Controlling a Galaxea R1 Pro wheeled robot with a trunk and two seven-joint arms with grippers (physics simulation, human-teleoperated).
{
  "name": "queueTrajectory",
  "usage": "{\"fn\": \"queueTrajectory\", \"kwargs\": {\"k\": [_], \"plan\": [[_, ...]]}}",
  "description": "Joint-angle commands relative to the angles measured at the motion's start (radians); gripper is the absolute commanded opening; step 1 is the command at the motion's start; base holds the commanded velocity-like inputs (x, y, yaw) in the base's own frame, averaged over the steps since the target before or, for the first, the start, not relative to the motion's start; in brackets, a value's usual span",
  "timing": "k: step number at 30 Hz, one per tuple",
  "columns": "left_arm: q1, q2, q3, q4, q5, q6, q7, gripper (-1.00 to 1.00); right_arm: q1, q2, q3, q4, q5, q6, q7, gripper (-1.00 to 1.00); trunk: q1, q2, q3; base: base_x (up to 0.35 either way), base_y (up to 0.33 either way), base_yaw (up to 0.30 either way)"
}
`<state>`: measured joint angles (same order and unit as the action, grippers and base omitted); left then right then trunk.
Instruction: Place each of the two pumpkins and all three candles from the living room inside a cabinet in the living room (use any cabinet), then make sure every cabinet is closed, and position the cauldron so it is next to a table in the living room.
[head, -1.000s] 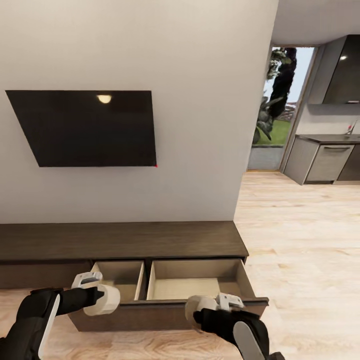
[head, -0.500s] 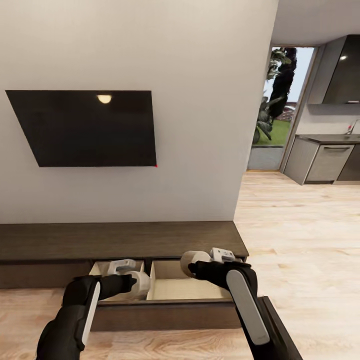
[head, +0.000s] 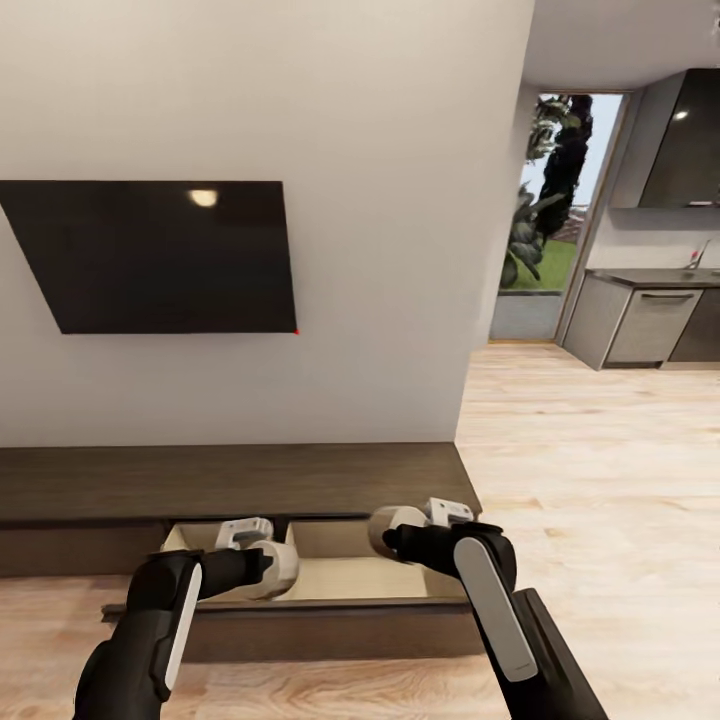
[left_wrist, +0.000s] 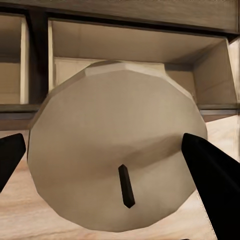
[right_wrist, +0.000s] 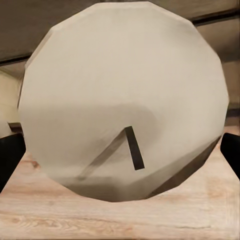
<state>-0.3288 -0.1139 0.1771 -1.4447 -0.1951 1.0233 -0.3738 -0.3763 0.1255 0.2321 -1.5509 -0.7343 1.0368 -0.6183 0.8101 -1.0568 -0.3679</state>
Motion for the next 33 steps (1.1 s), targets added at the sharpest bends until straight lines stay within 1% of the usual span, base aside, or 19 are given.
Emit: {"fn": "queueTrajectory", "kwargs": {"k": [1, 6, 9, 12, 15, 18, 23, 27, 28, 31, 33], "plan": [[-0.001, -0.001, 0.002, -0.001, -0.007, 0.004, -0.011, -1.0, -0.002, 0.001, -0.001, 0.008, -0.012, 0.001, -0.009, -1.0, 0.0, -0.001, -0.001, 0.081, -0.244, 0.0], [-0.001, 0.0, 0.002, -0.001, -0.006, 0.003, -0.01, -1.0, -0.009, 0.008, 0.0, 0.036, -0.011, 0.001, -0.009, -1.0, 0.0, -0.001, -0.001, 0.205, -0.195, 0.0], [-0.001, 0.0, 0.002, -0.002, -0.007, 0.003, -0.01, -1.0, -0.01, 0.003, 0.0, 0.041, -0.01, -0.008, -0.006, -1.0, 0.0, -0.001, -0.001, 0.299, -0.092, 0.0], [-0.001, 0.0, 0.002, -0.001, -0.007, 0.003, -0.01, -1.0, -0.01, -0.003, 0.0, 0.052, -0.011, -0.048, -0.002, -1.0, 0.0, -0.001, -0.001, 0.311, -0.073, 0.0], [-0.001, -0.001, 0.002, -0.001, -0.007, 0.003, -0.01, -1.0, -0.01, -0.004, -0.001, 0.098, -0.009, -0.059, -0.002, -1.0, 0.0, -0.001, -0.001, 0.31, -0.038, 0.0], [-0.001, -0.001, 0.002, 0.0, -0.007, 0.003, -0.01, -1.0, -0.01, -0.001, 0.004, 0.109, -0.01, -0.059, -0.005, -1.0, 0.0, -0.001, -0.001, 0.232, -0.073, 0.0], [-0.001, -0.002, 0.001, 0.001, -0.006, 0.003, -0.009, -1.0, -0.014, 0.009, 0.003, 0.12, -0.016, -0.054, -0.007, -1.0, 0.0, -0.001, -0.001, 0.071, -0.013, 0.0], [-0.001, -0.003, -0.001, 0.002, -0.007, 0.004, -0.01, -1.0, -0.025, 0.012, 0.002, 0.139, -0.015, -0.017, -0.011, -1.0, 0.0, -0.001, -0.001, 0.061, -0.001, 0.0], [-0.001, -0.003, -0.001, 0.003, -0.008, 0.004, -0.009, -1.0, -0.027, 0.012, 0.002, 0.144, -0.015, -0.013, -0.017, -1.0, 0.0, -0.001, -0.001, 0.015, 0.0, 0.0], [-0.001, -0.004, -0.001, 0.008, -0.009, 0.005, 0.002, -1.0, -0.043, 0.013, 0.004, 0.198, -0.018, -0.008, -0.073, -1.0, 0.0, -0.001, -0.001, 0.005, 0.0, 0.0], [-0.001, -0.004, -0.001, 0.01, -0.008, 0.007, 0.035, -1.0, -0.062, 0.014, 0.004, 0.232, -0.023, -0.006, -0.102, -1.0, 0.0, -0.001, -0.001, 0.001, 0.0, 0.0]]}}
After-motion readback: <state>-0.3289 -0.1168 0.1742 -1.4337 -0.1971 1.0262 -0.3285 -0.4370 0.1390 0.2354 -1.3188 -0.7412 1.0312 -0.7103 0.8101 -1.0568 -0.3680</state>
